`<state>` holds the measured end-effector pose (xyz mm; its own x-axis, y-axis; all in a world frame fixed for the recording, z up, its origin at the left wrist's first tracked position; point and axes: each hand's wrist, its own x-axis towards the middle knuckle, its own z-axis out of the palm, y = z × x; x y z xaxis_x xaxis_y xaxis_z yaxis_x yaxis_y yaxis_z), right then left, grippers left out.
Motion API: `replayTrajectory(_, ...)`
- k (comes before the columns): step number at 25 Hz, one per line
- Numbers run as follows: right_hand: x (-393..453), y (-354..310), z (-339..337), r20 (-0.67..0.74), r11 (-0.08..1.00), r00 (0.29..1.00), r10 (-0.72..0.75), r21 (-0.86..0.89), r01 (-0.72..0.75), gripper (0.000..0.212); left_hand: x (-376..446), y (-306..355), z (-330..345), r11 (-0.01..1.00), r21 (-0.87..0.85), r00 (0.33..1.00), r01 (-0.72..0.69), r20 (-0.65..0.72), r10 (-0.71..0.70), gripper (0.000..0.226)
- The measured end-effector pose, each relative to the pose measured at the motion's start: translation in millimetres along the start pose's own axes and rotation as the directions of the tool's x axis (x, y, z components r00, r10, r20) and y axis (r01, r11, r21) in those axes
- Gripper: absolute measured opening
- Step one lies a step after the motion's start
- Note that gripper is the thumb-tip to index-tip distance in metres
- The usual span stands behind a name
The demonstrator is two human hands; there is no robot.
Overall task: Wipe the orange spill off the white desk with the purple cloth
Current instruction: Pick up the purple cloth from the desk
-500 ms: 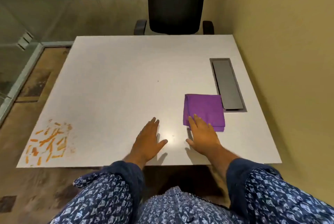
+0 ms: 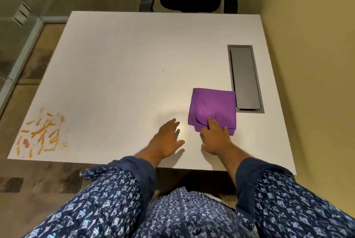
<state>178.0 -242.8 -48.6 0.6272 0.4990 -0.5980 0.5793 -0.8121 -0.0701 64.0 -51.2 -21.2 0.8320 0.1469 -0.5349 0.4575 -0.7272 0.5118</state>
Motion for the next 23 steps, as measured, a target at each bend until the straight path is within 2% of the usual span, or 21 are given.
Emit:
replayTrajectory(2, 8, 1, -5, 0.039, 1.000, 0.999, -0.016, 0.002, 0.016, 0.059, -2, -3, 0, 1.000, -0.012, 0.999, 0.026, 0.023, -0.026, 0.079)
replayTrajectory(4, 14, 1, -9, 0.051, 1.000, 0.999, -0.009, -0.005, 0.009, 0.075, -4, -8, -4, 0.998, -0.039, 0.998, 0.053, 0.030, -0.052, 0.075)
replayTrajectory(6, 18, 2, -15, 0.037, 0.999, 0.999, 0.017, 0.045, -0.019, 0.076, -10, -12, -9, 0.992, -0.102, 0.997, 0.075, 0.035, -0.071, 0.070)
replayTrajectory(9, 23, 5, -28, -0.083, 0.995, 0.996, -0.031, 0.097, 0.039, 0.042, -24, -26, -18, 0.967, -0.236, 0.995, 0.095, 0.026, -0.092, 0.066)
replayTrajectory(11, 22, -3, -37, -0.267, 0.954, 0.964, 0.007, 0.290, 0.074, 0.016, -35, -39, -24, 0.938, -0.327, 0.992, 0.119, -0.002, -0.127, 0.064)
replayTrajectory(12, 20, -12, -41, -0.332, 0.881, 0.939, 0.092, 0.466, 0.079, 0.012, -41, -46, -26, 0.921, -0.368, 0.989, 0.130, -0.018, -0.147, 0.063)
replayTrajectory(13, 18, -22, -47, -0.351, 0.741, 0.915, 0.199, 0.665, 0.094, 0.013, -47, -52, -29, 0.909, -0.393, 0.986, 0.136, -0.039, -0.164, 0.061)
replayTrajectory(14, 15, -34, -53, -0.307, 0.523, 0.906, 0.290, 0.844, 0.119, 0.019, -52, -56, -31, 0.905, -0.403, 0.982, 0.137, -0.065, -0.177, 0.060)
replayTrajectory(15, 12, -49, -61, -0.214, 0.261, 0.919, 0.331, 0.957, 0.128, 0.030, -59, -62, -34, 0.905, -0.404, 0.978, 0.131, -0.100, -0.186, 0.058)
replayTrajectory(16, 8, -63, -68, -0.104, 0.003, 0.941, 0.322, 0.994, 0.109, 0.038, -66, -69, -37, 0.909, -0.401, 0.973, 0.118, -0.136, -0.186, 0.057)
replayTrajectory(17, 4, -78, -74, -0.013, -0.201, 0.962, 0.271, 0.977, 0.069, 0.039, -73, -77, -41, 0.914, -0.393, 0.969, 0.101, -0.170, -0.180, 0.056)
replayTrajectory(18, -2, -93, -78, 0.048, -0.338, 0.978, 0.203, 0.941, 0.024, 0.036, -80, -85, -45, 0.920, -0.382, 0.967, 0.084, -0.193, -0.168, 0.056)
replayTrajectory(20, -15, -127, -77, 0.108, -0.456, 0.992, 0.069, 0.888, -0.065, 0.032, -99, -104, -56, 0.927, -0.372, 0.971, 0.053, -0.199, -0.136, 0.055)
replayTrajectory(23, -32, -182, -65, 0.117, -0.508, 0.993, -0.033, 0.853, -0.117, 0.039, -134, -135, -73, 0.916, -0.400, 0.976, 0.013, -0.192, -0.098, 0.050)
